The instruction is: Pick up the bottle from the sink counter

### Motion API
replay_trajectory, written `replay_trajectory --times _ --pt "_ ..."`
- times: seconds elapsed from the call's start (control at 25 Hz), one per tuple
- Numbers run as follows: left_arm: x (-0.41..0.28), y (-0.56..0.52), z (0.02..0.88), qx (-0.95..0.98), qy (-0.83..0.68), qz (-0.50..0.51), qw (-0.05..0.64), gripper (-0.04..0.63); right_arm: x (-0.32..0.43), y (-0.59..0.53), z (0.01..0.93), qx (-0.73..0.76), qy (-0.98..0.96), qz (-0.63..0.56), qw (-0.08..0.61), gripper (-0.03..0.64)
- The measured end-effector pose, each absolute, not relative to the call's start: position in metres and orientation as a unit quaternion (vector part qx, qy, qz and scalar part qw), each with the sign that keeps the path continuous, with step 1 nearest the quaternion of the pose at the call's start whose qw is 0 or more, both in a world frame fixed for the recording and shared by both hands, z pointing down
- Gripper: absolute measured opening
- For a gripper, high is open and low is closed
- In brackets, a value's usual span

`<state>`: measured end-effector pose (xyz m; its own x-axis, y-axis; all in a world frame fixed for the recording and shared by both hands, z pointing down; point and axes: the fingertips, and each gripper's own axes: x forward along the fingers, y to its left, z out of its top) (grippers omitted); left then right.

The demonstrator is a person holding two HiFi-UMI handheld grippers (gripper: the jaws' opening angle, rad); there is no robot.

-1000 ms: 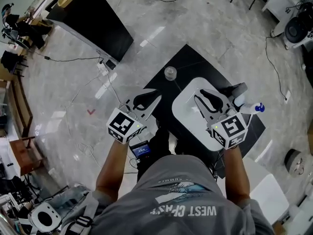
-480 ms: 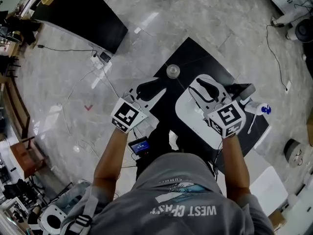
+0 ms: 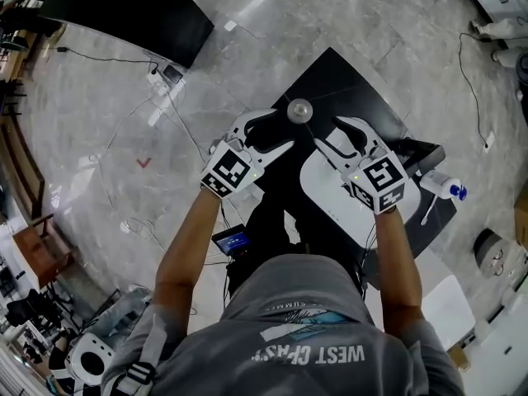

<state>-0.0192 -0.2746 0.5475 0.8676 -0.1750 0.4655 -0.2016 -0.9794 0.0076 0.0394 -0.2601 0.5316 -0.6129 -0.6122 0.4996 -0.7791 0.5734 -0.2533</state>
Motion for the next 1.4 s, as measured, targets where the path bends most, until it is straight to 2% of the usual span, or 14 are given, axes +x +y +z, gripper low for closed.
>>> replay_trajectory --times 0.56,1.4 --pt "0.005 -0.293 0.635 0.956 -0.073 0.281 0.045 0.327 0.035 -0.284 0.6 0.362 -0.867 0.271 0.207 0.262" --pt "0.037 -0.294 0.676 0.966 -0.02 0.257 0.01 0.337 0.018 -0.294 0.652 0.307 -0.89 0.265 0.208 0.285"
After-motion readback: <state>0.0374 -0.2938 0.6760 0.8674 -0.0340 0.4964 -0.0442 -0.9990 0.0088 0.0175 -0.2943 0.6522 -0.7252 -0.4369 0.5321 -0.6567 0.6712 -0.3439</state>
